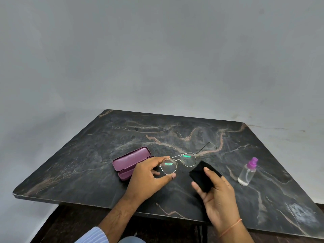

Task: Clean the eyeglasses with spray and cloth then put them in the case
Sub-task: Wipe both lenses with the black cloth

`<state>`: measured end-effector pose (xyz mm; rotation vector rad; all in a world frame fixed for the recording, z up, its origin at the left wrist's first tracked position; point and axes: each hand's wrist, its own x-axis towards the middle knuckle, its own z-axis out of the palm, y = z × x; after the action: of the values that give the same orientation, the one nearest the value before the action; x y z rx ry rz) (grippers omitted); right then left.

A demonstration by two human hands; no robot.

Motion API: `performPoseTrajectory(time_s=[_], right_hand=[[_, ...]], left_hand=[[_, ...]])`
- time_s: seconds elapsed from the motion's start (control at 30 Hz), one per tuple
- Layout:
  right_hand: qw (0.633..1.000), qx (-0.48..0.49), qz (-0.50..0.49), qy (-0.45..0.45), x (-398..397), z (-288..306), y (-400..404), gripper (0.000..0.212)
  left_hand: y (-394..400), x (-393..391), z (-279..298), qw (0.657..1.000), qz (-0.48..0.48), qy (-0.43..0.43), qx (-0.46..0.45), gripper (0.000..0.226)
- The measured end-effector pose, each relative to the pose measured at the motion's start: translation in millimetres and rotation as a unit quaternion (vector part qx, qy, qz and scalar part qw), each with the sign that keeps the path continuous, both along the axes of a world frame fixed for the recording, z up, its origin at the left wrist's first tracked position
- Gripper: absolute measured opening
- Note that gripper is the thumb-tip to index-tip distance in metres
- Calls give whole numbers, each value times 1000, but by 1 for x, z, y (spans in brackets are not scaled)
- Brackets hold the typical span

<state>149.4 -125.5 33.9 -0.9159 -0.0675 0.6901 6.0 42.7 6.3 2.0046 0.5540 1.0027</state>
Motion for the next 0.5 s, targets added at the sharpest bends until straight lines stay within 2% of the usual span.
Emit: performPoseTrajectory(time_s=[0.13, 0.2, 0.27, 0.37, 0.5], right_hand=[[997, -42, -35, -53, 18, -6, -19, 8], [988, -94, -30, -121, 24, -11, -25, 10], [958, -175, -38, -224, 29, -16, -26, 13], [857, -316, -75, -400, 33, -19, -23, 6], [706, -403, -127, -569, 23, -15, -6, 14]], left_hand=[[2, 1, -1, 1000, -14, 27, 6, 54], [3, 2, -2, 999, -19, 31, 8, 56], [4, 2, -3, 999, -15, 33, 13, 58], [3, 2, -3, 999, -15, 38, 23, 59], [1, 0, -2, 997, -21, 48, 48, 61]])
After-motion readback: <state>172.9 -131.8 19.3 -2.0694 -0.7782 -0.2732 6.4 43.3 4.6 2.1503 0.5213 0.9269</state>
